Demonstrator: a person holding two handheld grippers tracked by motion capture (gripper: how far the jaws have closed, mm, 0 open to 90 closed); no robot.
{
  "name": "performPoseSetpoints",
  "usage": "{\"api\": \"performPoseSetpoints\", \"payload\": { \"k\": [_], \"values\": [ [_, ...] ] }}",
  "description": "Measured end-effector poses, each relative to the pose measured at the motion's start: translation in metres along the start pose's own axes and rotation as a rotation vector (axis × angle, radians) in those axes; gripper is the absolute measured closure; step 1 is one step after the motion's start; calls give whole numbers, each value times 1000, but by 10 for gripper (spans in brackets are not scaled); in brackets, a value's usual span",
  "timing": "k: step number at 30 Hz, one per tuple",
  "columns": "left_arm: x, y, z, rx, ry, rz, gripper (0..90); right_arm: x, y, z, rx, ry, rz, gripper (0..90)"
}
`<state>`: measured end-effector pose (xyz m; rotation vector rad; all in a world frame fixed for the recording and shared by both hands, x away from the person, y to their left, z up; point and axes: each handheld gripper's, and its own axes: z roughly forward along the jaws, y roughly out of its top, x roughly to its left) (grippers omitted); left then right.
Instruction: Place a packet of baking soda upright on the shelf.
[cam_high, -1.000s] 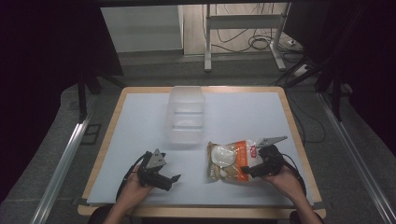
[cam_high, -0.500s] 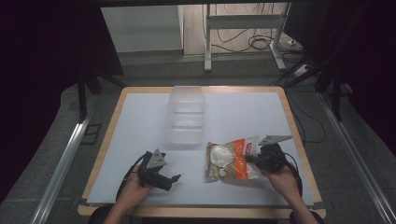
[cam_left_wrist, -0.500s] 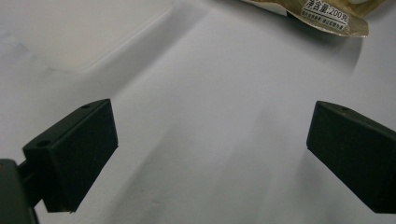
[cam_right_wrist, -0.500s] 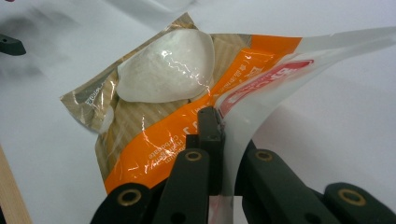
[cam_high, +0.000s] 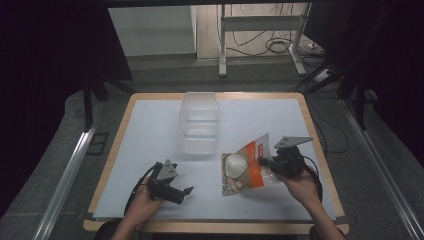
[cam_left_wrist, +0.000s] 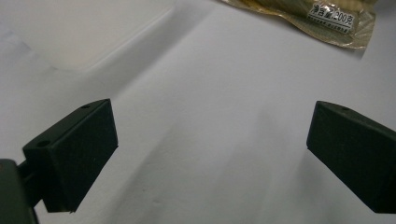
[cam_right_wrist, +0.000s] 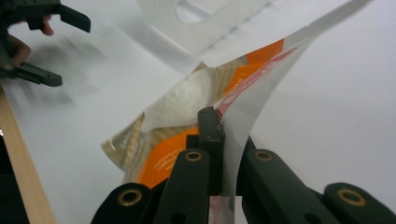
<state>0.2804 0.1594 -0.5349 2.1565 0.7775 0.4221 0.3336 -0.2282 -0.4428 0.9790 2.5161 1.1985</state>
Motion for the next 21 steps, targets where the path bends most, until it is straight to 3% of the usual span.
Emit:
{"api": "performPoseSetpoints", "payload": {
  "k": [11, 21],
  "values": [
    [0, 1, -2, -15, 0, 1, 20, 10, 34, -13, 1, -31, -96, 885],
    [0, 1, -3, -21, 3, -1, 19, 8, 54, -20, -17, -54, -135, 885]
  ]
}}
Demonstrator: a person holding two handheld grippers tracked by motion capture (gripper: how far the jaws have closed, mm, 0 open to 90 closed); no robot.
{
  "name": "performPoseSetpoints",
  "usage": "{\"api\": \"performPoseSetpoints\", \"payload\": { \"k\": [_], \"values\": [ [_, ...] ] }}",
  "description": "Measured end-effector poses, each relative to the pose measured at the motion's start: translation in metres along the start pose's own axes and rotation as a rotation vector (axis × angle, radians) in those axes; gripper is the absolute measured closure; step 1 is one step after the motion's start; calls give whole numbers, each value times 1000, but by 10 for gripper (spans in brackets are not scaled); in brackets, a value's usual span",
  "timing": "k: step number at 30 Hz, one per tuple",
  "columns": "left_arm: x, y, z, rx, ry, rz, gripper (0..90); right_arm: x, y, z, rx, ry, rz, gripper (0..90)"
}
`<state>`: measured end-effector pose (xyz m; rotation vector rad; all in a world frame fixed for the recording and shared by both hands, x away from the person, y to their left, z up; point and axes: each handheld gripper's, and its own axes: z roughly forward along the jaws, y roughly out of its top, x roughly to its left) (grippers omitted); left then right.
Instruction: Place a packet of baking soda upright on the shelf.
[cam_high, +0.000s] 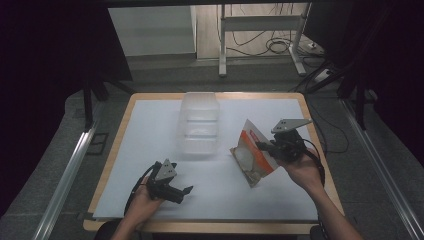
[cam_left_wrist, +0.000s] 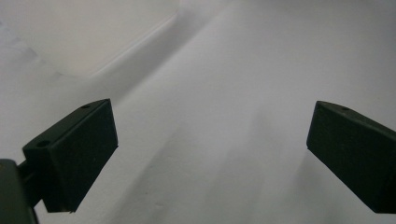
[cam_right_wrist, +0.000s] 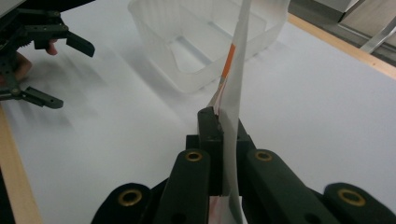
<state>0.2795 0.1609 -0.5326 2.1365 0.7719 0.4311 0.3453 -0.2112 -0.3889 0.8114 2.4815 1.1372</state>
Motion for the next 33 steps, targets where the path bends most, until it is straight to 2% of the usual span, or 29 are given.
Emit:
{"api": "performPoseSetpoints", "payload": {
  "k": [5, 16, 22, 33],
  "values": [
    [1, 0, -1, -5, 1, -4, 19, -6, 10, 0, 0, -15, -4, 885],
    [2, 0, -2, -8, -2, -5, 19, -22, 40, -1, -46, -21, -4, 885],
    [2, 0, -2, -12, -1, -7, 19, -28, 63, 6, -53, -19, -24, 884],
    [2, 0, -2, -14, -1, -9, 19, -38, 102, 30, -55, -11, -49, 884]
  ]
}}
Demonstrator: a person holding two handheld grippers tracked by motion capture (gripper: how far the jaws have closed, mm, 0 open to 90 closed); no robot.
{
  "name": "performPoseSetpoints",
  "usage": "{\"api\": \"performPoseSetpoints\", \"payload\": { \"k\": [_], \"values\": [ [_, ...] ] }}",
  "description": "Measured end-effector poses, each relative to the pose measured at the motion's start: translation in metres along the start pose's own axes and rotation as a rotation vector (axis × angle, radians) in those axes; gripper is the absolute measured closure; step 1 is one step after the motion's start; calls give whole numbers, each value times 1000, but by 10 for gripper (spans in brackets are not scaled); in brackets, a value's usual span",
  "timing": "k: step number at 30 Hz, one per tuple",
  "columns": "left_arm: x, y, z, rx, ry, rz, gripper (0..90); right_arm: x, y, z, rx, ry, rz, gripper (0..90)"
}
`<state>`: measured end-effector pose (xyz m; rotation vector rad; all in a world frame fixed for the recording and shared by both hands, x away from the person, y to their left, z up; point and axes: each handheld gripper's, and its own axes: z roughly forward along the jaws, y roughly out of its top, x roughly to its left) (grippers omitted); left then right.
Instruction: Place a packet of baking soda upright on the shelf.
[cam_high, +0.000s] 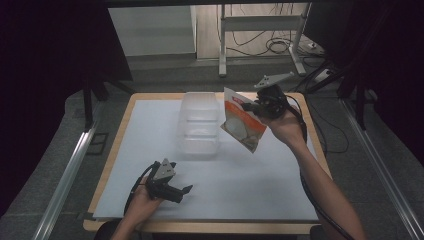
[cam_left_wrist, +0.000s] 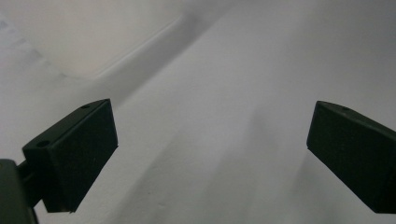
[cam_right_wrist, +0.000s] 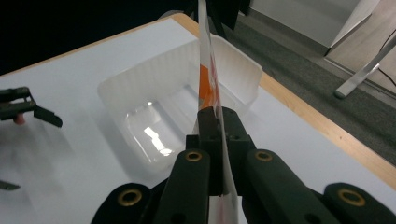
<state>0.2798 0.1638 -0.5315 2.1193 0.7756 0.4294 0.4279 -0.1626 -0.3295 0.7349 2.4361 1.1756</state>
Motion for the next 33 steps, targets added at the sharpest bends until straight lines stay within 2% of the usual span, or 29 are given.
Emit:
{"api": "performPoseSetpoints", "payload": {
  "k": [10, 22, 33],
  "values": [
    [0, 0, 0, -1, -3, -1, 19, -9, 30, 27, 0, 9, -11, 884],
    [1, -1, 0, -5, -7, -9, 19, -19, 55, 65, 11, 29, -33, 884],
    [1, -1, 0, -6, -11, -9, 19, -20, 75, 102, 16, 53, -54, 884]
  ]
}}
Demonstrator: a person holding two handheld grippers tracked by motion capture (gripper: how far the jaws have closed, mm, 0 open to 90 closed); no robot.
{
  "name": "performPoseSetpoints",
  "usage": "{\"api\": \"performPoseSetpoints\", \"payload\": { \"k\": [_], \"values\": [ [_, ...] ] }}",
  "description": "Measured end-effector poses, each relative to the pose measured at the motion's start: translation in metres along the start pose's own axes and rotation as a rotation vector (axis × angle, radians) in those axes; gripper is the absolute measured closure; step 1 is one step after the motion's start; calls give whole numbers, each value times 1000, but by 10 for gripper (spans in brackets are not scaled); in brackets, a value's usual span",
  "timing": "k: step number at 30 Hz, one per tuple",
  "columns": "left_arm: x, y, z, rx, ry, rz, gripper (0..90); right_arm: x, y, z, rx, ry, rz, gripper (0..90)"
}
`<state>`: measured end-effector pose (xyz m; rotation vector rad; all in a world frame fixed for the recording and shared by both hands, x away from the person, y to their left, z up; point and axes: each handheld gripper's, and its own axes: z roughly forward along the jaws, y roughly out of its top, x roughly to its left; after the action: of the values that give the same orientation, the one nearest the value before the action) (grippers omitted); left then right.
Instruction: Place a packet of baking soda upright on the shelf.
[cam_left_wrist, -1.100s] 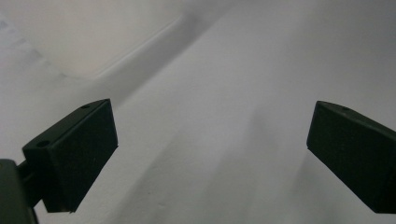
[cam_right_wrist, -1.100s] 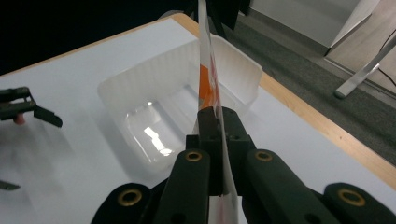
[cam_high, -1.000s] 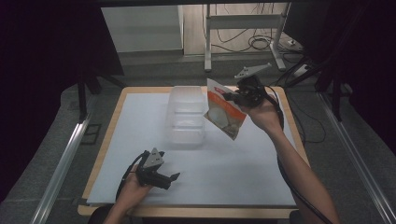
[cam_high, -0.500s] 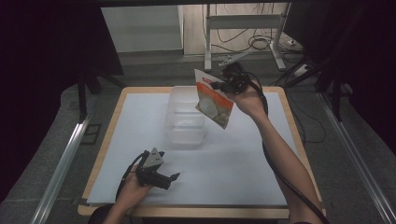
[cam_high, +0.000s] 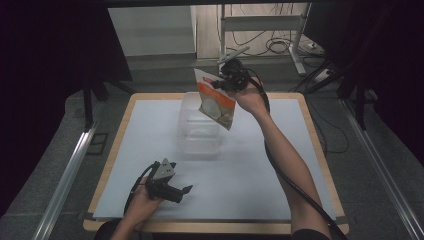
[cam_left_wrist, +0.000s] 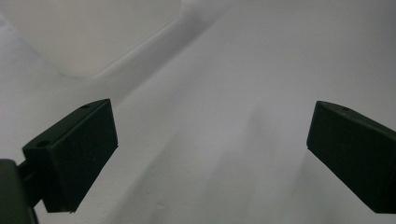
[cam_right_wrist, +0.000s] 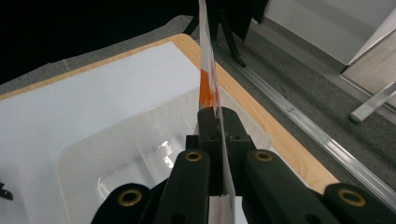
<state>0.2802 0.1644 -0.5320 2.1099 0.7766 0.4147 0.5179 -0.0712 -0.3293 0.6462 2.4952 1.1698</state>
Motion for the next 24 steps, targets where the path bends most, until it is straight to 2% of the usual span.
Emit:
{"api": "performPoseSetpoints", "payload": {
  "k": [9, 17, 24],
  "values": [
    [0, 0, 0, 0, -1, 0, 19, 4, 12, 27, 10, 27, -14, 883],
    [0, 0, 0, 4, -2, 5, 19, 13, 18, 45, 6, 50, -17, 882],
    [0, 0, 0, 6, -4, 4, 19, 19, 13, 64, 18, 72, -8, 880]
  ]
}}
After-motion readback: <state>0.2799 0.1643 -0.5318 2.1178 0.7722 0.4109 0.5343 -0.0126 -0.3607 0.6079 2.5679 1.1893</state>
